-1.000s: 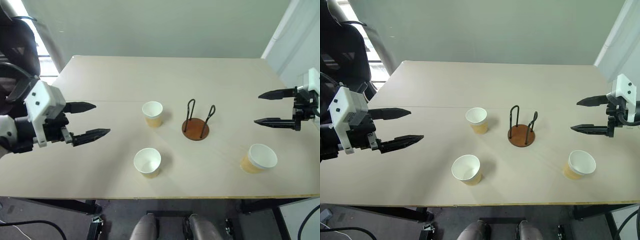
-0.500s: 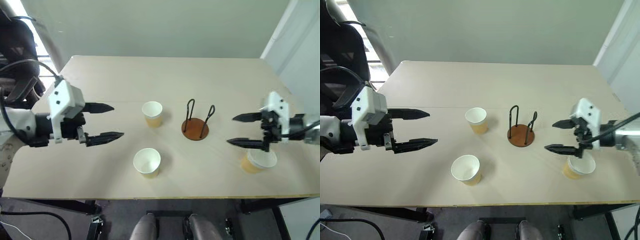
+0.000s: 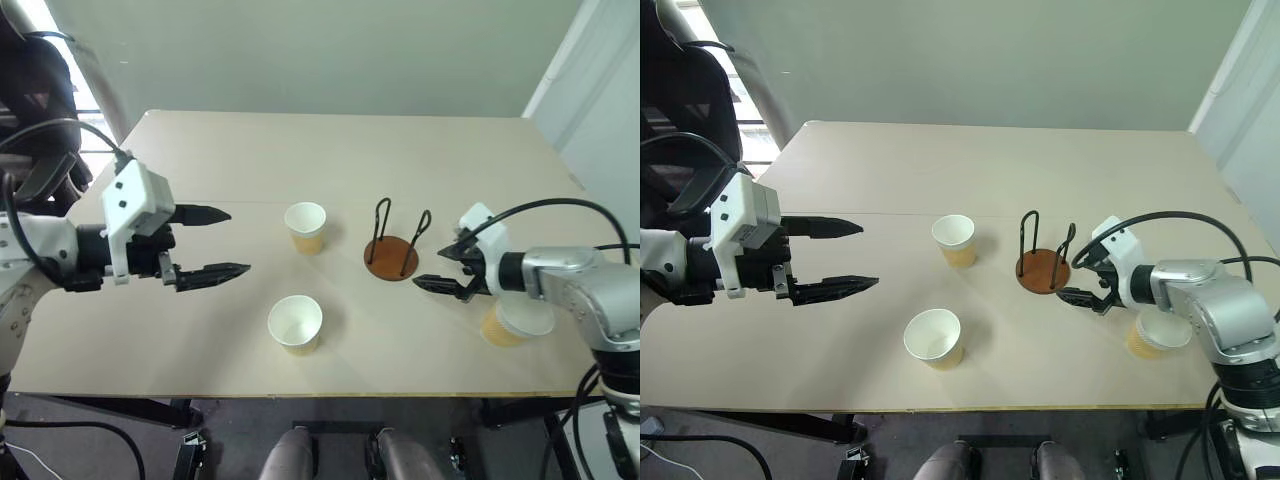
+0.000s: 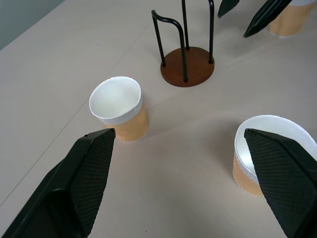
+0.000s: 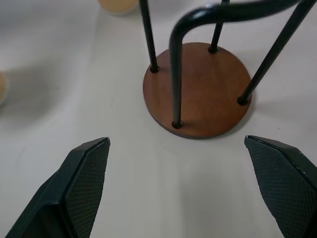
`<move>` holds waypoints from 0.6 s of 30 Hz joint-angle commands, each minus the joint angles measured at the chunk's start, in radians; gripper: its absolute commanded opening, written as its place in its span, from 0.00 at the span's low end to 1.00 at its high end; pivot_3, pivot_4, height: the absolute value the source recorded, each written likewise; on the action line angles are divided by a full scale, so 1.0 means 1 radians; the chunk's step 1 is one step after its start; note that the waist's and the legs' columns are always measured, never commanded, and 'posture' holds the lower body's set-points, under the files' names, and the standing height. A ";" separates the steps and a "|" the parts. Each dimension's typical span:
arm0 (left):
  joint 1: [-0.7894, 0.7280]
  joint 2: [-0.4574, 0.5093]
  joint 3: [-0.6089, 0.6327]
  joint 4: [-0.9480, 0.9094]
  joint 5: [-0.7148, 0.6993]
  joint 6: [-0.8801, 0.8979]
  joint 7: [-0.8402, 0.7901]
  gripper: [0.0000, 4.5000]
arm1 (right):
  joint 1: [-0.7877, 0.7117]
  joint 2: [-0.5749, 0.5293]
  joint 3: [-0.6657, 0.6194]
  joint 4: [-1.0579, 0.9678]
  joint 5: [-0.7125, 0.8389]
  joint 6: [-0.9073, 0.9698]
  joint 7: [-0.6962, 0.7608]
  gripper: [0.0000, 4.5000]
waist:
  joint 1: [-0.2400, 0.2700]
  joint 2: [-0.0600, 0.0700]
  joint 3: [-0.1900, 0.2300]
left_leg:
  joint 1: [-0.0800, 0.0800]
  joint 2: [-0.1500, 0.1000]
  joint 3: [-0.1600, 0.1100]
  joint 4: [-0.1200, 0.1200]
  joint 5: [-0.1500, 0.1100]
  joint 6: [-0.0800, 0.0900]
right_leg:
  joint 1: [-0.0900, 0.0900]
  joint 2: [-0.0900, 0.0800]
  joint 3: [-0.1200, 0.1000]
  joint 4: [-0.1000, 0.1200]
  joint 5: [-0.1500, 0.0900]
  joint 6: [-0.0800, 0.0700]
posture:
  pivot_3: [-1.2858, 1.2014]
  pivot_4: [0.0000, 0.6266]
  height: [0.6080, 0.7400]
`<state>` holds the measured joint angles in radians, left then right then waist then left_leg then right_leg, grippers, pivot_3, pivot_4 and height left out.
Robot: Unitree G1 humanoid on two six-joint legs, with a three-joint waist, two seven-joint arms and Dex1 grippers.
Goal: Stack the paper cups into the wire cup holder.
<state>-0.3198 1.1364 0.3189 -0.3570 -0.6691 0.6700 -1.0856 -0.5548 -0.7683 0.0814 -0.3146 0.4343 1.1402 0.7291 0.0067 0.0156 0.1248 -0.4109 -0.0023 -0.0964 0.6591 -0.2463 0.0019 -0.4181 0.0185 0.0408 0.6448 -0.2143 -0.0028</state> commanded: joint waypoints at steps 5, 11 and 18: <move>0.017 0.017 0.071 -0.042 -0.001 0.000 0.014 0.99 | -0.102 0.097 0.018 0.036 -0.022 -0.057 -0.049 1.00 | -0.001 0.000 0.000 | 0.000 0.000 0.000 -0.001 0.000 0.000 | 0.000 0.000 0.000 0.000 0.000 0.000 | 0.52 0.24 1.00; 0.046 0.021 0.109 -0.066 -0.008 0.016 0.018 1.00 | -0.114 0.135 0.033 0.064 -0.038 -0.081 -0.062 0.96 | 0.001 0.000 0.000 | -0.001 0.000 0.000 0.000 0.000 0.000 | -0.001 0.000 0.000 0.000 0.000 0.000 | 0.52 0.24 1.00; 0.059 0.025 0.124 -0.074 -0.011 0.019 0.021 1.00 | -0.109 0.135 0.044 0.069 -0.050 -0.092 -0.062 0.45 | 0.001 0.000 0.000 | -0.001 0.000 0.000 0.000 0.000 0.000 | -0.001 0.000 0.000 0.000 0.000 -0.001 | 0.52 0.24 1.00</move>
<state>-0.2586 1.1438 0.4009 -0.4101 -0.6731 0.6857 -1.0666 -0.6475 -0.6297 0.1318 -0.2366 0.3951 1.0676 0.6758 0.0076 0.0153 0.1246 -0.4119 -0.0022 -0.0964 0.6588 -0.2464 0.0017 -0.4193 0.0185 0.0406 0.6448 -0.2142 -0.0036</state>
